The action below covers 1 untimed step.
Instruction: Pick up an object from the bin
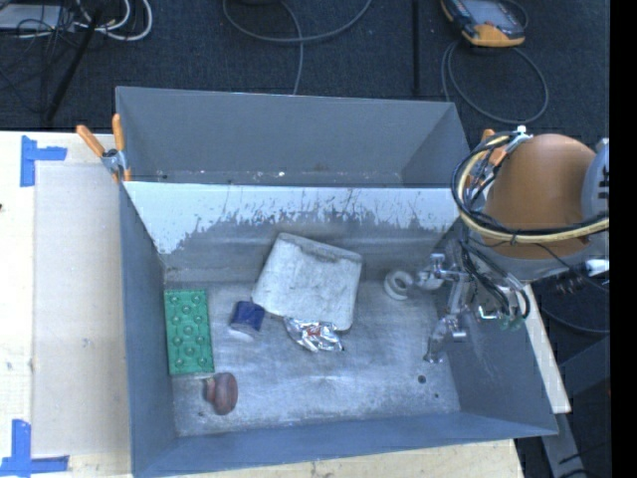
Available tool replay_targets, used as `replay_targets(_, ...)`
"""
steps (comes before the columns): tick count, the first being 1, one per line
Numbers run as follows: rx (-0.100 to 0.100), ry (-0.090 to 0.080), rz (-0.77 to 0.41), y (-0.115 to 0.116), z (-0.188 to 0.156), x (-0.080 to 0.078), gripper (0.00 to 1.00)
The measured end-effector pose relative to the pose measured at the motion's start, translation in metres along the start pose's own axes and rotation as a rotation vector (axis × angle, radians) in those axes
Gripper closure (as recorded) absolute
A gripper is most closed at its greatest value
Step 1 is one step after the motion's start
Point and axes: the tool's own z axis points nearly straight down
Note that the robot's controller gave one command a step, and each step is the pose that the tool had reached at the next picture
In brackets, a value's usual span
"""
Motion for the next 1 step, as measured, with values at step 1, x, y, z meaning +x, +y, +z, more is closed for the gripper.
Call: replay_targets(1,0.000,-0.010,-0.076,0.0563,0.0780,-0.0841,0.00)
